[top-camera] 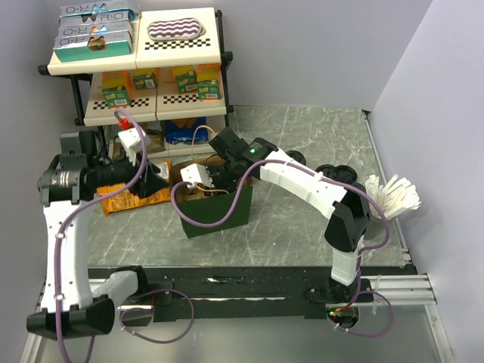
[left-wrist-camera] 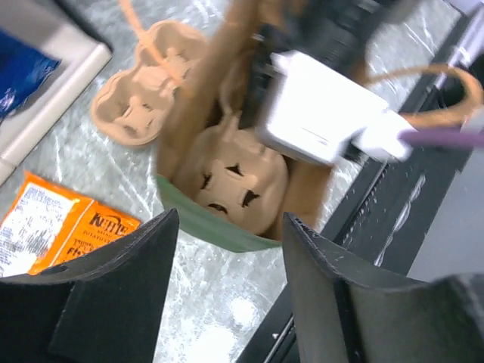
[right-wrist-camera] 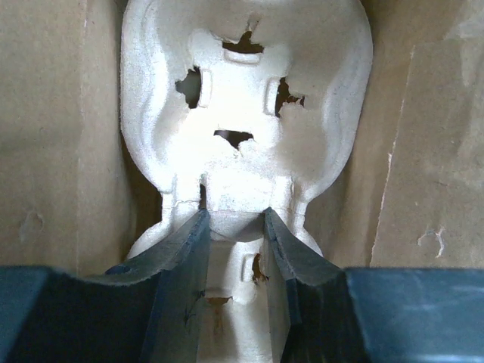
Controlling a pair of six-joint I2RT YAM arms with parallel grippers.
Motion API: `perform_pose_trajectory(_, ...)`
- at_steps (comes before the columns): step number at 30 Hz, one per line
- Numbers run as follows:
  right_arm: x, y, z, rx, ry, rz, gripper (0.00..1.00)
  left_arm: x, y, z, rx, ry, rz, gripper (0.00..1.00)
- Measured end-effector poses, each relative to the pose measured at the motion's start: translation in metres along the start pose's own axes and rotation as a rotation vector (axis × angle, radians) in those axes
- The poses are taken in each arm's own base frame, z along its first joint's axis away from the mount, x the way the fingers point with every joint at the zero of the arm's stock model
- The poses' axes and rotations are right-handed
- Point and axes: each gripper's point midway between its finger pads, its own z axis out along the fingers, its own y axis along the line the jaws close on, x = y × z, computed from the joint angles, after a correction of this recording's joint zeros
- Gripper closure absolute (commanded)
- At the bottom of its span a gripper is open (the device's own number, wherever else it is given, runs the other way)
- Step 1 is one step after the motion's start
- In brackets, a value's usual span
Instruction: Pack the takeout coffee
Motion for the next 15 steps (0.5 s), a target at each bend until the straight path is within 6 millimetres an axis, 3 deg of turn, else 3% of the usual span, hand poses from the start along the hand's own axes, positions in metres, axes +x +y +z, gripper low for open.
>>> perform_pose_trajectory(6, 0.000, 0.001, -0.001, -0.004, -0.011, 0.052, 1.00, 0.013, -0.027, 0.001, 0.109, -0.027, 0.007, 0.45)
perform_pose_trajectory(11, 0.002, 0.000, -0.003, -0.002, -0.016, 0.094, 1.00, 0.036, -0.026, 0.017, 0.100, -0.080, -0.101, 0.46)
perform_pose_trajectory(15, 0.002, 0.001, -0.003, -0.001, -0.017, 0.111, 1.00, 0.031, -0.027, 0.023, 0.077, -0.154, -0.104, 0.48)
